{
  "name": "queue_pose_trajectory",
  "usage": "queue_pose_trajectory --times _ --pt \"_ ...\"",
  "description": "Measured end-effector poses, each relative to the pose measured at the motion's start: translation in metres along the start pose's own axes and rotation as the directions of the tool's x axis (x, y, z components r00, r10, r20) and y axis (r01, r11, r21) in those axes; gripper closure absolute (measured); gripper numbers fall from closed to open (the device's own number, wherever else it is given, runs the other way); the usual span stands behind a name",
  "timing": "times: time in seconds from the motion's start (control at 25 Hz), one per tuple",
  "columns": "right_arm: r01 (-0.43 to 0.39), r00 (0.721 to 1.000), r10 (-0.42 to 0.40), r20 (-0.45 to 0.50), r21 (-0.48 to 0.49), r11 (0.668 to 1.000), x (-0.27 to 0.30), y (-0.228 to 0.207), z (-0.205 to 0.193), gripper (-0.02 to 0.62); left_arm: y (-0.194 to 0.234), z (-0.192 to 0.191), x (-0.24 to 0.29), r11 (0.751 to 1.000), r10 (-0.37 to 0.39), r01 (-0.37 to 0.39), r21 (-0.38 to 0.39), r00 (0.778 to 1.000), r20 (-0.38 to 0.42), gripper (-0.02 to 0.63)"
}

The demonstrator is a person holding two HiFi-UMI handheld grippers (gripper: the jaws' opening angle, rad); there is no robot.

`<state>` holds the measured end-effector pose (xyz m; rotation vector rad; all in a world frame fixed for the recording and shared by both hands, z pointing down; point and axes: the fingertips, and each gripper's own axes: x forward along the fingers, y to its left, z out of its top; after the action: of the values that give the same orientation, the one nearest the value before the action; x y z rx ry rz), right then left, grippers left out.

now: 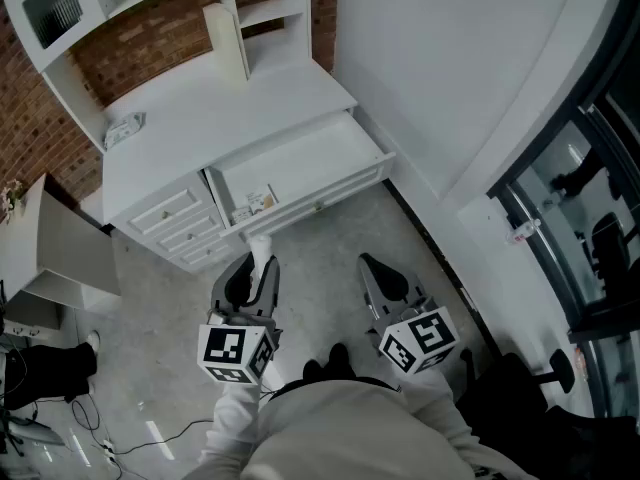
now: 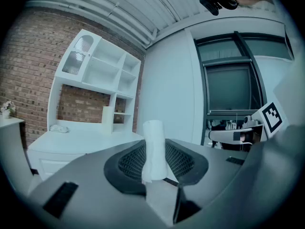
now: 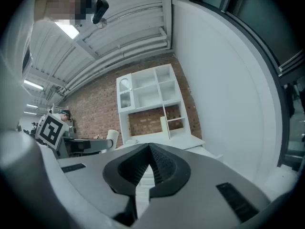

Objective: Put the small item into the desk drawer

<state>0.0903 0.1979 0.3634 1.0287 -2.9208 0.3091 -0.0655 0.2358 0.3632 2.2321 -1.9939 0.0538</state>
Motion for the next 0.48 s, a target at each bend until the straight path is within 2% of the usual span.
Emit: queue_pose_trajectory --times 0.48 --pt "-0.016 0.997 0.012 0.070 0.050 0.999 -0.005 -0.018 0.013 0.568 -0.010 -0.003 0.010 1.000 0.003 -0.003 0.004 1.000 0.014 0.471"
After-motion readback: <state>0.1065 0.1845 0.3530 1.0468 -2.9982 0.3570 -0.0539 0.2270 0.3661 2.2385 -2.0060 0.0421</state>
